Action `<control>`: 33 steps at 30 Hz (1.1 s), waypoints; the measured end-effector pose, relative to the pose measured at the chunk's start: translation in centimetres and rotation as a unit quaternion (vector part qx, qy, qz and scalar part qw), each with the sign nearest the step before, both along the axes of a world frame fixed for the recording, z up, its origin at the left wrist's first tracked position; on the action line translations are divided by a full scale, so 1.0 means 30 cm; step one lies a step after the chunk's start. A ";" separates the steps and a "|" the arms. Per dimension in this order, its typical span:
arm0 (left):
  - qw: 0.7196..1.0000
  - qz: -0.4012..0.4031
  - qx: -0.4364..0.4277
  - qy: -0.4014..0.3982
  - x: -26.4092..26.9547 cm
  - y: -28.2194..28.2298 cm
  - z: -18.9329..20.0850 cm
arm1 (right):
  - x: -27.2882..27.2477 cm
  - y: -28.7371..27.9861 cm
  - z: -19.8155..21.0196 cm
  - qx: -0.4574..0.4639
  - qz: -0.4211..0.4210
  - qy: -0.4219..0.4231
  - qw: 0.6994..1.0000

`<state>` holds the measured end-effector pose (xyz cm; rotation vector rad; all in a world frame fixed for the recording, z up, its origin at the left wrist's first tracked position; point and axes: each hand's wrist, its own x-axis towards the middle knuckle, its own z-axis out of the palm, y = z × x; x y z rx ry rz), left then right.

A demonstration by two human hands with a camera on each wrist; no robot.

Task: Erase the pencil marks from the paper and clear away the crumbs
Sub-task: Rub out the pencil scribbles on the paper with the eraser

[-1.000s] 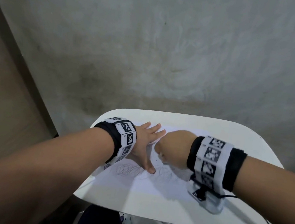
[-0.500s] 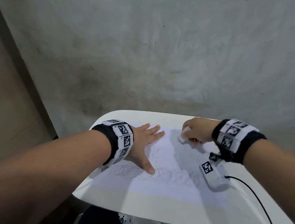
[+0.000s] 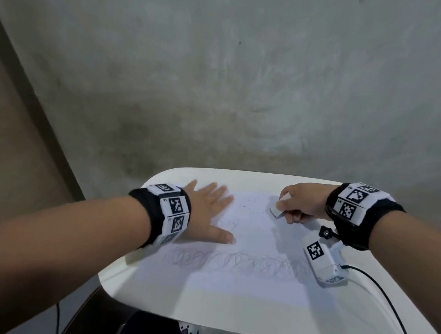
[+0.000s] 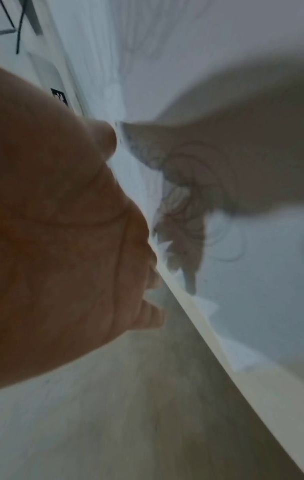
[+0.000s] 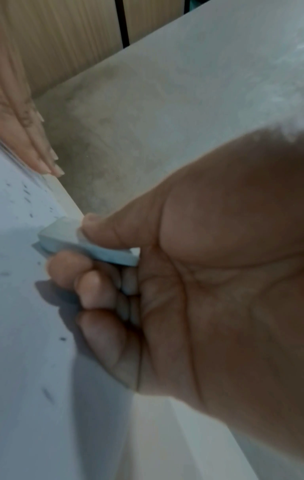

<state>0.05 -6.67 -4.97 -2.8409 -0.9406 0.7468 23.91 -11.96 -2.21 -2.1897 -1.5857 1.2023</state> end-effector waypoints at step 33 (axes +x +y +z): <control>0.994 0.034 -0.092 -0.052 -0.035 0.046 -0.025 | -0.201 0.013 0.061 0.098 0.170 -0.161 0.967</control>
